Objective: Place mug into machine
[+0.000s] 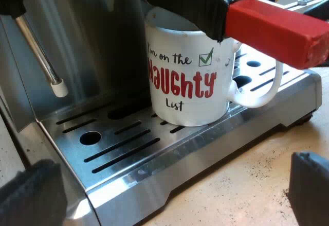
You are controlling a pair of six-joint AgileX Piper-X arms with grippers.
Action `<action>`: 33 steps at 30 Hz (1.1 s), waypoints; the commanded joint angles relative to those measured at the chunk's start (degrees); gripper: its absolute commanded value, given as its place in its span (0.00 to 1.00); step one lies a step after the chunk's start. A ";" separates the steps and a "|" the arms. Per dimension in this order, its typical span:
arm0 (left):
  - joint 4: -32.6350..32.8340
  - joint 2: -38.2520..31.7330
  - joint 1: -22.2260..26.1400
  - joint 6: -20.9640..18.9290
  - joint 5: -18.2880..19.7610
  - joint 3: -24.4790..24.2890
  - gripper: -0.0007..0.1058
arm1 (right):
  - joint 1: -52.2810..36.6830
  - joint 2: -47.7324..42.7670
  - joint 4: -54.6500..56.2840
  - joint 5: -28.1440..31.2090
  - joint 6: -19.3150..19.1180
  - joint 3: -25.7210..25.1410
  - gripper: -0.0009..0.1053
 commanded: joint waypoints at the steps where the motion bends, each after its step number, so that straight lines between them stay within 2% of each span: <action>1: -0.64 0.03 -0.33 -0.57 -0.03 -0.11 0.84 | 0.08 1.69 -3.38 -0.01 -0.13 -0.14 0.45; 7: -0.64 0.03 -0.33 -0.57 -0.03 -0.11 0.84 | 0.08 8.24 -8.49 -0.01 -0.23 -1.59 0.45; 11: -0.64 0.03 -0.33 -0.57 -0.03 -0.11 0.84 | 0.08 11.89 -8.59 2.86 -0.35 -4.49 0.45; 15: -0.64 0.03 -0.33 -0.57 -0.03 -0.11 0.84 | 0.08 15.42 -8.59 2.96 -0.35 -8.97 0.45; 23: -0.64 0.03 -0.33 -0.57 -0.03 -0.11 0.84 | 0.08 17.47 -8.59 3.17 -0.35 -11.37 0.45; 27: -0.64 0.03 -0.33 -0.57 -0.03 -0.11 0.84 | 0.12 19.82 -8.59 2.42 -0.35 -14.93 0.45; 29: -0.64 0.03 -0.33 -0.57 -0.03 -0.11 0.84 | 0.12 19.87 -8.59 1.92 -0.35 -15.22 0.45; 30: -0.64 0.03 -0.33 -0.57 -0.03 -0.11 0.84 | 0.12 20.01 -8.59 -0.24 -0.35 -15.46 0.45; 33: -0.64 0.03 -0.33 -0.57 -0.03 -0.11 0.84 | 0.74 20.17 -8.59 -0.21 -0.35 -15.46 0.45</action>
